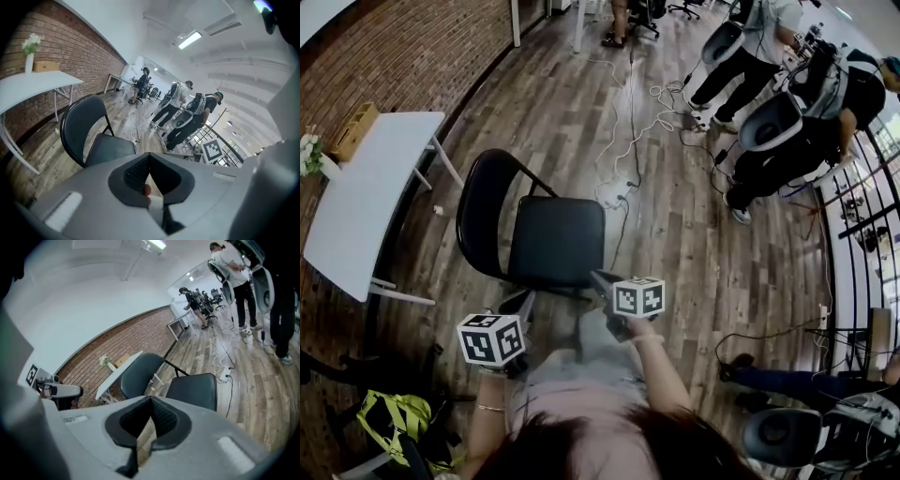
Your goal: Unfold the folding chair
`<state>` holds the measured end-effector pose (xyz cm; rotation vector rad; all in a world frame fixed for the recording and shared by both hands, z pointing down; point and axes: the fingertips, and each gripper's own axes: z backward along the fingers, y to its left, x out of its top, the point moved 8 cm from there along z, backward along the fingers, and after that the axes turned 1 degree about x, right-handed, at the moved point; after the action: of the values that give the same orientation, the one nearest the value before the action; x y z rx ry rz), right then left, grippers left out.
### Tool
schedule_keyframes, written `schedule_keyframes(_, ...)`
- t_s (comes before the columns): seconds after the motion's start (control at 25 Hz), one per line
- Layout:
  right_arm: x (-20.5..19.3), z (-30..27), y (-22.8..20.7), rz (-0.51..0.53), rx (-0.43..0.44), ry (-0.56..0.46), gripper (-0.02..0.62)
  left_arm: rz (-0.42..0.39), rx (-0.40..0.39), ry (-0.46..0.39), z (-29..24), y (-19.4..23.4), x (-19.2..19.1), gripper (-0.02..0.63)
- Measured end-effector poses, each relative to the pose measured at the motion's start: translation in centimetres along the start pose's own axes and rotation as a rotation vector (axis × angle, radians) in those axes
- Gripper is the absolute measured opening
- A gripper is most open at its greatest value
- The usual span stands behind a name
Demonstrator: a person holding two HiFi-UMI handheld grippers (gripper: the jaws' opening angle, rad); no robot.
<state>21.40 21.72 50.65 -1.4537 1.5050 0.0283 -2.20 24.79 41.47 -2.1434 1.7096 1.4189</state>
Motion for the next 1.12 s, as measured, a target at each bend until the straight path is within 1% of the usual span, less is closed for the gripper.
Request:
schedule_keyframes(0.16, -0.1, 1.1, 0.8, 0.029, 0.007, -0.007, -0.008, -0.009, 0.012, -0.015, -0.2, -0.9, 0.2, -0.003)
schedule_keyframes(0.4, 1.5, 2.2, 1.5, 0.089, 0.059, -0.009, -0.008, -0.005, 0.054, -0.065, -0.8, -2.8, 1.2, -0.005)
schedule_keyframes(0.6, 3.9, 4.0, 1.7, 0.164, 0.080, -0.004, -0.006, -0.011, 0.067, -0.090, -1.7, -5.5, 1.9, -0.005)
schedule_keyframes(0.76, 4.5, 5.1, 1.4, 0.198, 0.104, 0.006, -0.008, -0.029, 0.085, -0.112, -2.3, -8.0, 2.5, -0.005)
schedule_keyframes(0.96, 4.4, 6.7, 1.5, 0.234, 0.104, 0.007, -0.006, -0.035, 0.123, -0.125, -2.6, -10.1, 2.7, -0.005)
schedule_keyframes(1.12, 5.0, 8.1, 2.2, 0.241, 0.095, 0.000, -0.008, -0.023, 0.118, -0.113, -2.8, -11.3, 2.8, -0.005)
